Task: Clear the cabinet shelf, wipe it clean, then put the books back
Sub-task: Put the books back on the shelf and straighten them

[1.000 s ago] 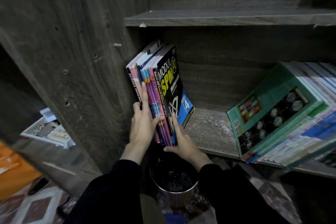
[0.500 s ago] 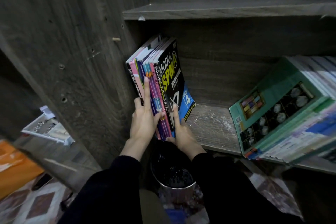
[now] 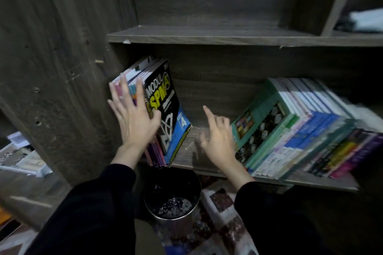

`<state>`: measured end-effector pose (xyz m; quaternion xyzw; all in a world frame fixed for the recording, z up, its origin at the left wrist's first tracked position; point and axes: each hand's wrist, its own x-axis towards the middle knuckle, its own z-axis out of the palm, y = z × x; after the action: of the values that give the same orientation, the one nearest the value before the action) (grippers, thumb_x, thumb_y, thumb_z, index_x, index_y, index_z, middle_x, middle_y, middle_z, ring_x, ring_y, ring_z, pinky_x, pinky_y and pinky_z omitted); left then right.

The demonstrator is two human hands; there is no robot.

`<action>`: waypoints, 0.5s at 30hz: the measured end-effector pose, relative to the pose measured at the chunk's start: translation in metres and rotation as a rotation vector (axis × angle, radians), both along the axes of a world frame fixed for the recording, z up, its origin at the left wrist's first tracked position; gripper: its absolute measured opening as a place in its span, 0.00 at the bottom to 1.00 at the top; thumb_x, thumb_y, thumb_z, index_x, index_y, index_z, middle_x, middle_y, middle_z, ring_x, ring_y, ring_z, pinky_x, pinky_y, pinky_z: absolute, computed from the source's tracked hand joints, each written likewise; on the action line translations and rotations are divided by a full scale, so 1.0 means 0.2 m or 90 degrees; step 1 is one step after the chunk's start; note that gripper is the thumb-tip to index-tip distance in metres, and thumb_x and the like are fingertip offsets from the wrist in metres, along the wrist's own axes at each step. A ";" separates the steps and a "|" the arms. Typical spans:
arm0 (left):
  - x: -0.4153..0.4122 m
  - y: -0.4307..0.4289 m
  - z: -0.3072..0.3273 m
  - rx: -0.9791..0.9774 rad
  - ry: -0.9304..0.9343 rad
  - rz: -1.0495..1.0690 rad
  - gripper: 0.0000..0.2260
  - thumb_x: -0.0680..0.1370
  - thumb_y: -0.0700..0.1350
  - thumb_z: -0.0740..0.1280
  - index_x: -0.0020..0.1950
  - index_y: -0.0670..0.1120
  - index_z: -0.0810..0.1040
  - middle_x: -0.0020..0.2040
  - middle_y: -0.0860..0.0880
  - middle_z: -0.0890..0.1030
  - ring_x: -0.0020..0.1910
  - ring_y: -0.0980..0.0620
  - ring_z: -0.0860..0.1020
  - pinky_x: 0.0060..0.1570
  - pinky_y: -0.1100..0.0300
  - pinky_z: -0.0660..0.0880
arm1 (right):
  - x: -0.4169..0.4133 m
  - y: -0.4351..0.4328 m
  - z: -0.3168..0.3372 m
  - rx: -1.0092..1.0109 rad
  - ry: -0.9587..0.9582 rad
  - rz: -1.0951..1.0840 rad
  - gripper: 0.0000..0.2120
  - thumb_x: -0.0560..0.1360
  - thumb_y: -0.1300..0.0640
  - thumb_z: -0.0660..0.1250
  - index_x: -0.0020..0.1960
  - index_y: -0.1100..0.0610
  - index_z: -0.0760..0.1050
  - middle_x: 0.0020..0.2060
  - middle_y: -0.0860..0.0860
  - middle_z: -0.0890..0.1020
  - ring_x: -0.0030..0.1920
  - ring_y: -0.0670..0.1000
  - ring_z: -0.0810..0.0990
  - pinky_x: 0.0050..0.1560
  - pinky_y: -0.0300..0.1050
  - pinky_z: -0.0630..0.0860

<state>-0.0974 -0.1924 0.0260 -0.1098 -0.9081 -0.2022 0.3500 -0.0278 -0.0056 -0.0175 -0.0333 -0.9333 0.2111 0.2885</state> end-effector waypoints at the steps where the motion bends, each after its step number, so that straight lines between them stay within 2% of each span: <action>1: -0.01 0.01 0.02 0.002 -0.011 0.009 0.37 0.73 0.48 0.66 0.78 0.45 0.53 0.79 0.41 0.48 0.75 0.34 0.41 0.69 0.33 0.45 | 0.03 0.05 0.03 0.046 0.045 -0.062 0.32 0.74 0.58 0.67 0.76 0.55 0.60 0.58 0.57 0.77 0.60 0.59 0.69 0.57 0.53 0.67; 3: -0.02 0.03 0.03 0.003 -0.024 0.033 0.35 0.73 0.46 0.69 0.76 0.43 0.57 0.78 0.42 0.54 0.76 0.34 0.42 0.69 0.31 0.47 | 0.07 0.15 0.09 0.098 0.119 -0.175 0.31 0.69 0.57 0.71 0.71 0.56 0.68 0.54 0.58 0.79 0.54 0.60 0.73 0.52 0.53 0.66; 4: -0.02 0.04 0.03 0.002 -0.025 0.043 0.35 0.72 0.44 0.70 0.75 0.42 0.58 0.76 0.42 0.57 0.76 0.34 0.42 0.70 0.31 0.48 | 0.10 0.21 0.12 0.103 0.134 -0.220 0.32 0.68 0.56 0.72 0.70 0.55 0.69 0.55 0.58 0.79 0.55 0.61 0.72 0.53 0.54 0.63; 8: -0.02 0.06 0.03 0.014 -0.022 0.067 0.35 0.69 0.39 0.71 0.73 0.40 0.60 0.73 0.40 0.61 0.75 0.32 0.45 0.69 0.30 0.49 | 0.21 0.42 0.23 0.088 0.160 -0.354 0.34 0.69 0.55 0.71 0.72 0.56 0.65 0.65 0.62 0.72 0.65 0.62 0.65 0.58 0.56 0.54; 12: -0.02 0.06 0.03 0.023 -0.019 0.067 0.34 0.69 0.39 0.71 0.72 0.40 0.61 0.73 0.40 0.61 0.75 0.32 0.45 0.69 0.30 0.49 | 0.32 0.57 0.28 0.029 0.113 -0.451 0.30 0.74 0.51 0.67 0.72 0.60 0.64 0.64 0.62 0.69 0.63 0.62 0.64 0.58 0.55 0.54; 15: -0.02 0.05 0.03 0.024 -0.022 0.058 0.34 0.69 0.39 0.71 0.72 0.41 0.61 0.73 0.40 0.61 0.75 0.33 0.44 0.69 0.31 0.49 | 0.36 0.62 0.27 0.010 0.052 -0.498 0.28 0.75 0.42 0.64 0.67 0.61 0.70 0.58 0.62 0.69 0.61 0.61 0.64 0.58 0.55 0.57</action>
<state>-0.1014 -0.1821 0.0313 -0.0580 -0.9141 -0.2052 0.3448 0.0441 0.1185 0.0371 -0.3758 -0.8397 0.0794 0.3840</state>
